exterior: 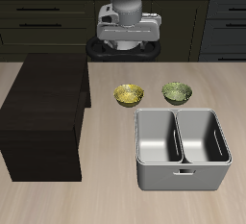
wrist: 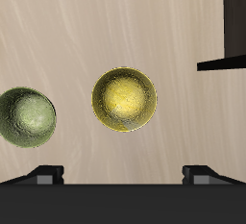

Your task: Place the green bowl on top of the shelf

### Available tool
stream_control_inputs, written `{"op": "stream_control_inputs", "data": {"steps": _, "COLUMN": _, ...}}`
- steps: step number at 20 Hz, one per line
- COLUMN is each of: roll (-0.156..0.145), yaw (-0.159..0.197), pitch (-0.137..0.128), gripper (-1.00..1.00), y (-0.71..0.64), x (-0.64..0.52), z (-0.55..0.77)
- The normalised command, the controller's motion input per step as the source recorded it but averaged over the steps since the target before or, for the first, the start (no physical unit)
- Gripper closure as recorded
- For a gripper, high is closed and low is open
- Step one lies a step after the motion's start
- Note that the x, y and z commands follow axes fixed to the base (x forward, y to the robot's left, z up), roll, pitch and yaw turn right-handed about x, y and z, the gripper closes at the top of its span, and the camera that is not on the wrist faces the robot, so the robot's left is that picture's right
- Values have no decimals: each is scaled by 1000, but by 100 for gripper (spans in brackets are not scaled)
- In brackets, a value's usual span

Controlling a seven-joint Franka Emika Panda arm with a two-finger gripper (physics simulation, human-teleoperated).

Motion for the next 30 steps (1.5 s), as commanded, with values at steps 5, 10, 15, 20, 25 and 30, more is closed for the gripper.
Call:
{"op": "stream_control_inputs", "data": {"steps": 5, "roll": 28, "yaw": -9, "pitch": 20, "gripper": -100, "y": 398, "x": 100, "z": -73}}
{"op": "stream_control_inputs", "data": {"steps": 10, "roll": 30, "yaw": -2, "pitch": 11, "gripper": -100, "y": 482, "x": 38, "z": -18}}
{"op": "stream_control_inputs", "data": {"steps": 15, "roll": 41, "yaw": 30, "pitch": -3, "gripper": -100, "y": 405, "x": -27, "z": -45}}
{"op": "stream_control_inputs", "data": {"steps": 20, "roll": 32, "yaw": 30, "pitch": -31, "gripper": -100, "y": 295, "x": 25, "z": 62}}
{"op": "stream_control_inputs", "data": {"steps": 25, "roll": -22, "yaw": 10, "pitch": -8, "gripper": -100, "y": -60, "x": 101, "z": -85}}
{"op": "stream_control_inputs", "data": {"steps": 30, "roll": -45, "yaw": 33, "pitch": 3, "gripper": -100, "y": -117, "x": 227, "z": -243}}
